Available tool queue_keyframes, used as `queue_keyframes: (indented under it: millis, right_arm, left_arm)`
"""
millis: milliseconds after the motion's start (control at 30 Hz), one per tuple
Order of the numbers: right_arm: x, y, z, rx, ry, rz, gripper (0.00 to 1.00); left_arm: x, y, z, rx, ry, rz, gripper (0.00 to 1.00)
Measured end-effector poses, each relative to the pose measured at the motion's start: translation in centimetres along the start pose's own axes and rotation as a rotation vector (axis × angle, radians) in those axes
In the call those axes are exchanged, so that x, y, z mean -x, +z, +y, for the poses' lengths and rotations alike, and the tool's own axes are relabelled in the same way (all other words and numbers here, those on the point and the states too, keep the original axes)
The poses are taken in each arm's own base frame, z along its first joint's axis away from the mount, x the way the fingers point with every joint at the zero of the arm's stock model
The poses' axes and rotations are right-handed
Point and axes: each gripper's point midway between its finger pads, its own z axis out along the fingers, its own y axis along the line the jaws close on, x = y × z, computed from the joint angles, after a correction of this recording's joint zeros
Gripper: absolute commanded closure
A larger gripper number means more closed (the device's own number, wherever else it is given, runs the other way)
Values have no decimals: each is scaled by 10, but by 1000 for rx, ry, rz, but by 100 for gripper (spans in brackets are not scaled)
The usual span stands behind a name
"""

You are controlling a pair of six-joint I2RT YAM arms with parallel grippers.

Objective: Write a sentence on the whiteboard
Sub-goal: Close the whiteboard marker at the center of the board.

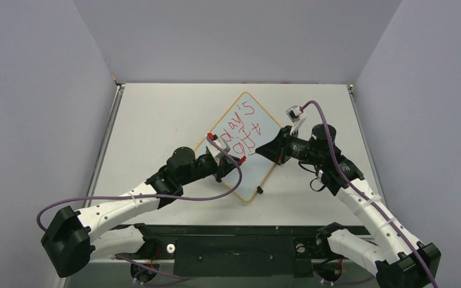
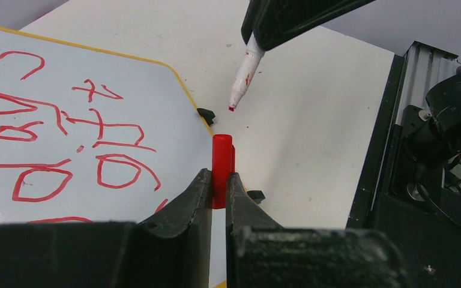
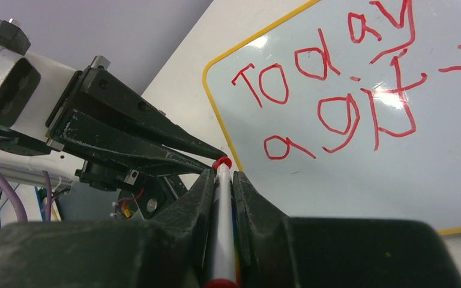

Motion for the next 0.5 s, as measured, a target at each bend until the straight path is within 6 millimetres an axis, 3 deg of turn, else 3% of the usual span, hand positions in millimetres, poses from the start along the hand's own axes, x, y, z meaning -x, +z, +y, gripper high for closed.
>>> queue_keyframes:
  millis: [500]
  right_arm:
    - [-13, 4, 8, 26, -3, 35, 100]
  left_arm:
    - [4, -2, -4, -17, 4, -14, 100]
